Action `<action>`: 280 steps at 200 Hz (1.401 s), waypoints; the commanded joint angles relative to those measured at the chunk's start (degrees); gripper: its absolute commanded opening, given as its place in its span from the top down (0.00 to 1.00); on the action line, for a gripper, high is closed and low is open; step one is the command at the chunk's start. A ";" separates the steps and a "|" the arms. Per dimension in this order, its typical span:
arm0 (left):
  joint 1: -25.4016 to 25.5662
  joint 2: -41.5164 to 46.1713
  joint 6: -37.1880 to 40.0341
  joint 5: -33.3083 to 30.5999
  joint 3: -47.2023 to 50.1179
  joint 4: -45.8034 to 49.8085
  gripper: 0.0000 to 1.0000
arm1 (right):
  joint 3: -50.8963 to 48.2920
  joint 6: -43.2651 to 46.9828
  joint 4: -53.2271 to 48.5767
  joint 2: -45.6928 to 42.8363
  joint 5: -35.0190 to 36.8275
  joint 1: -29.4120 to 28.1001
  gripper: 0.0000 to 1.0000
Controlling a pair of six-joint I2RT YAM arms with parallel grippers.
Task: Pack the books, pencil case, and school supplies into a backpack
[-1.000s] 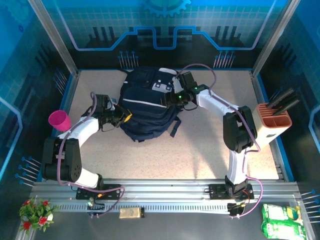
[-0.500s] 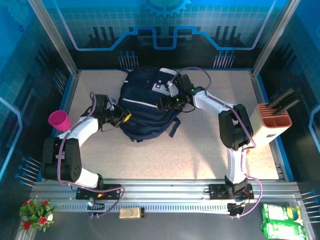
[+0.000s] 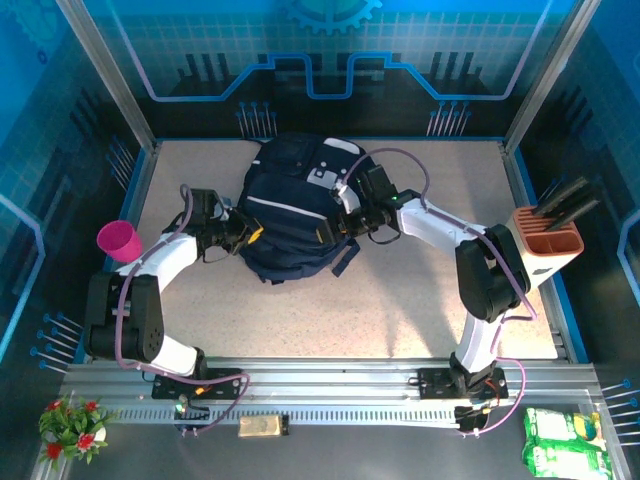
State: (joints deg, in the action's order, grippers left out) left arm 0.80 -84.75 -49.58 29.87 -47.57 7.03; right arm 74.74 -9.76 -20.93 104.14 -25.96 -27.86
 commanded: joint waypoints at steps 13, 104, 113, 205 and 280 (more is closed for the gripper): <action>0.17 -0.10 -0.65 2.66 -1.55 -2.86 0.93 | -1.93 4.28 1.47 -2.01 7.88 -0.51 0.26; 0.17 -0.21 -0.98 2.91 -1.90 -2.93 0.93 | -1.97 9.21 -0.24 -0.15 11.89 -3.15 0.54; 0.17 -0.22 -1.07 2.96 -1.83 -3.00 0.93 | -1.80 9.19 -0.33 -0.05 12.82 -3.33 0.58; 4.29 -2.53 -8.34 0.15 0.00 -10.71 0.94 | -4.75 9.38 0.36 -4.89 24.23 -13.58 0.97; 8.83 -3.62 -10.84 -4.66 -0.24 -11.42 0.72 | 0.16 -6.30 1.40 -2.35 28.97 -18.96 0.87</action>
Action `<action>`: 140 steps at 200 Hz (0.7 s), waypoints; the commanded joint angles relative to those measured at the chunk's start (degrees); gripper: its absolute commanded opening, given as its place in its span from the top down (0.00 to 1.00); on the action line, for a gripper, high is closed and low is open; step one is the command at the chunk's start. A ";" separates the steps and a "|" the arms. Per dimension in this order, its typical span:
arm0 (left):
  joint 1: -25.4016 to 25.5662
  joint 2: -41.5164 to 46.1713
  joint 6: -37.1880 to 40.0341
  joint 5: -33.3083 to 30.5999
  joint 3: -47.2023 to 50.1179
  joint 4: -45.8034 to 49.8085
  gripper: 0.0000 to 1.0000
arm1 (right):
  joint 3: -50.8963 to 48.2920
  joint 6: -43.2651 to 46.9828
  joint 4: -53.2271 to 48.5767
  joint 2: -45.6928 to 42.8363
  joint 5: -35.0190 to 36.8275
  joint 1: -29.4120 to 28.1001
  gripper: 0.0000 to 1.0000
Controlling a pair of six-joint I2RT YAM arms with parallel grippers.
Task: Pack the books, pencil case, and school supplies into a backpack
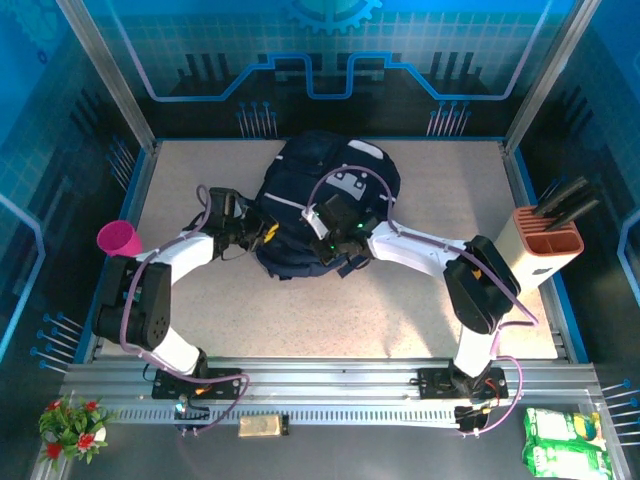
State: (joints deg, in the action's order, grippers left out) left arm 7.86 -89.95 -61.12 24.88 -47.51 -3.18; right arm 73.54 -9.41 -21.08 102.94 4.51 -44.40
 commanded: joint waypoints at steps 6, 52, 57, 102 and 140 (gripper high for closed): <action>1.78 2.45 2.15 -0.67 -0.52 0.96 0.66 | 0.24 -7.77 1.97 -2.69 -1.37 -2.16 0.84; 3.30 10.48 14.46 -9.98 -2.55 17.54 0.50 | -9.30 -18.60 5.52 -16.23 -2.09 2.28 0.51; 3.86 11.31 15.70 -11.64 -3.11 19.54 0.50 | -10.23 -19.79 6.04 -17.15 -2.65 3.07 0.51; 14.11 13.57 25.69 -24.72 -10.32 30.45 0.48 | -15.32 -30.33 10.51 -20.71 -7.90 10.26 0.43; 22.90 8.04 32.69 -29.26 -15.88 32.42 0.51 | -17.86 -34.93 13.49 -20.71 -10.08 13.32 0.43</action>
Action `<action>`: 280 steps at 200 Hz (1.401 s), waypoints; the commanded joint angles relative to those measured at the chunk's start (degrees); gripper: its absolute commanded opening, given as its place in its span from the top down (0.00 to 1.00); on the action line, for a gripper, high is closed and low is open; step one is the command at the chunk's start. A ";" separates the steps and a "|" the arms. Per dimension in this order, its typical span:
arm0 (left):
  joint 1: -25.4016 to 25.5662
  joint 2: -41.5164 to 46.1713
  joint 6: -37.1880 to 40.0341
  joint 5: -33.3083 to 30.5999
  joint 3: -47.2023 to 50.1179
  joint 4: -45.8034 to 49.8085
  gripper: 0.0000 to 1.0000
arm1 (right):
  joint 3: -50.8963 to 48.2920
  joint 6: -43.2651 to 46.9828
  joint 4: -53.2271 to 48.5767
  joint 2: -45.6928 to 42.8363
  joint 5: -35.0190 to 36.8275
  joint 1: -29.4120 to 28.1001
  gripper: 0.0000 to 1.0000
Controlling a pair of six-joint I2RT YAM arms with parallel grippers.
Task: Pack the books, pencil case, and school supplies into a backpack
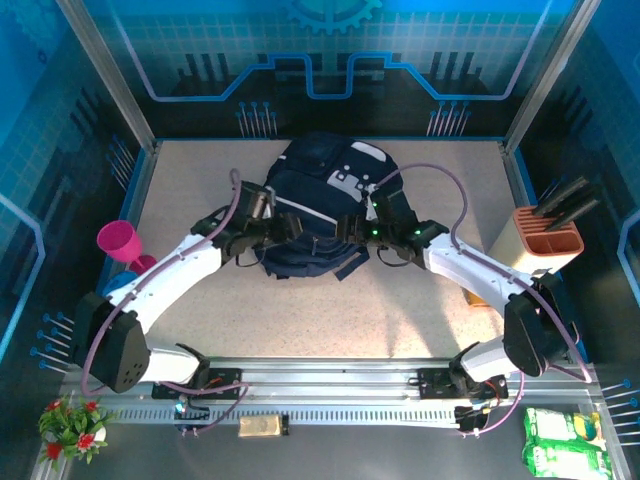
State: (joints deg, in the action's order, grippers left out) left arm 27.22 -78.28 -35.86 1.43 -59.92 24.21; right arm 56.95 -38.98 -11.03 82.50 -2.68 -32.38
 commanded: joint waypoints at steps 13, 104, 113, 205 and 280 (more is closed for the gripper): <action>5.49 -6.43 9.74 -6.07 -5.50 5.71 0.53 | -2.03 -6.49 3.94 -0.32 -3.33 2.12 0.43; 11.45 -20.21 16.47 -13.81 -15.44 13.66 0.69 | -5.79 -10.42 6.80 -0.15 -4.84 4.78 0.44; 11.57 -20.65 16.51 -13.34 -15.60 13.44 0.70 | -5.88 -10.42 6.81 -0.10 -4.69 4.78 0.45; 12.11 -26.02 16.14 -14.62 -18.25 14.49 0.89 | -10.59 -19.22 12.00 -0.83 -4.88 6.03 0.49; 13.00 -22.58 19.04 -2.55 -18.08 6.04 1.00 | -11.39 -32.13 15.66 -0.37 -9.14 8.46 0.54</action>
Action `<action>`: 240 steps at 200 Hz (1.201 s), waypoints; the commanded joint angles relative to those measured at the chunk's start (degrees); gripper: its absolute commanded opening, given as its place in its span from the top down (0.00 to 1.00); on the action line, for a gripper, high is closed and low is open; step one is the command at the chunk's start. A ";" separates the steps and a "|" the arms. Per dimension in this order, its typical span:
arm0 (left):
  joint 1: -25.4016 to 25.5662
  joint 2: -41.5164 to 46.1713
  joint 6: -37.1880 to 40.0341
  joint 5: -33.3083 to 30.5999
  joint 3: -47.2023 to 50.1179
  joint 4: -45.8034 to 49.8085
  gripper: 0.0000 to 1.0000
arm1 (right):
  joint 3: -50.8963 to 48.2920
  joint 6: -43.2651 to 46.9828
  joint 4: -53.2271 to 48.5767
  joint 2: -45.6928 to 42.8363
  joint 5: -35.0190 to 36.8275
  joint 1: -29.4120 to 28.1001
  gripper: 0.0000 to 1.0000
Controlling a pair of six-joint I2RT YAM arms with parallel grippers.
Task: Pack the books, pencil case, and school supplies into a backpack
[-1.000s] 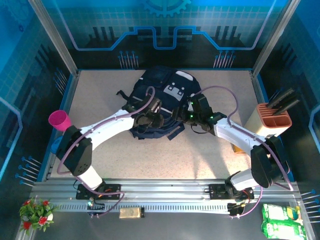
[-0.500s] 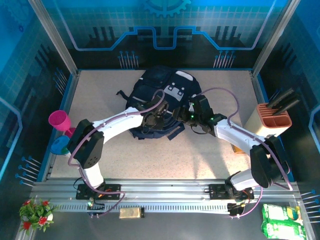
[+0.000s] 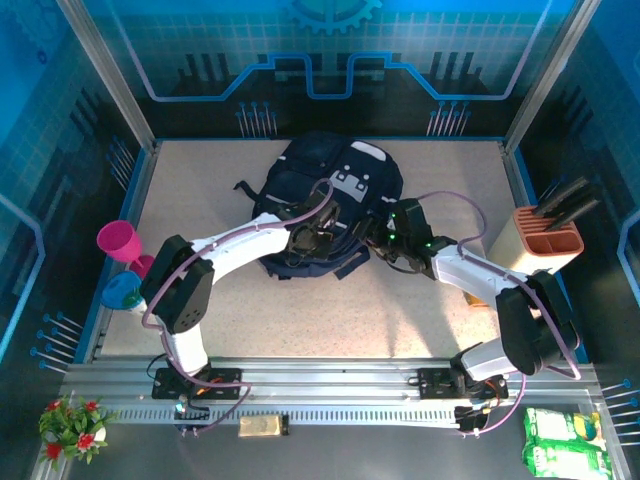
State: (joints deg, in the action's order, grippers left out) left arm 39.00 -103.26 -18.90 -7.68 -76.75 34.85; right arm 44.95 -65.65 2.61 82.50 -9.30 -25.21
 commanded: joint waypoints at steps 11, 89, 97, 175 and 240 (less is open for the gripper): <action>1.88 2.27 2.27 7.52 -1.85 -5.46 1.00 | 1.14 -6.64 1.63 0.10 -3.17 1.48 0.54; 3.23 0.80 3.84 7.77 -3.50 -6.40 1.00 | 3.36 -11.31 6.18 6.65 -8.90 2.05 0.63; 3.25 0.79 4.10 7.48 -3.47 -6.13 1.00 | 3.63 -11.03 6.10 6.96 -8.81 2.02 0.65; -1.05 5.83 7.58 1.53 2.40 -3.07 1.00 | 4.45 -5.35 -1.63 5.23 -3.16 5.58 0.86; -10.63 12.96 8.76 1.78 11.25 -4.99 1.00 | 8.31 1.16 -6.71 6.64 -1.42 9.96 0.89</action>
State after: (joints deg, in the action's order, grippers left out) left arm 30.65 -93.27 -11.62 -3.64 -67.44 29.23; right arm 49.93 -69.06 -0.27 88.84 -16.45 -18.79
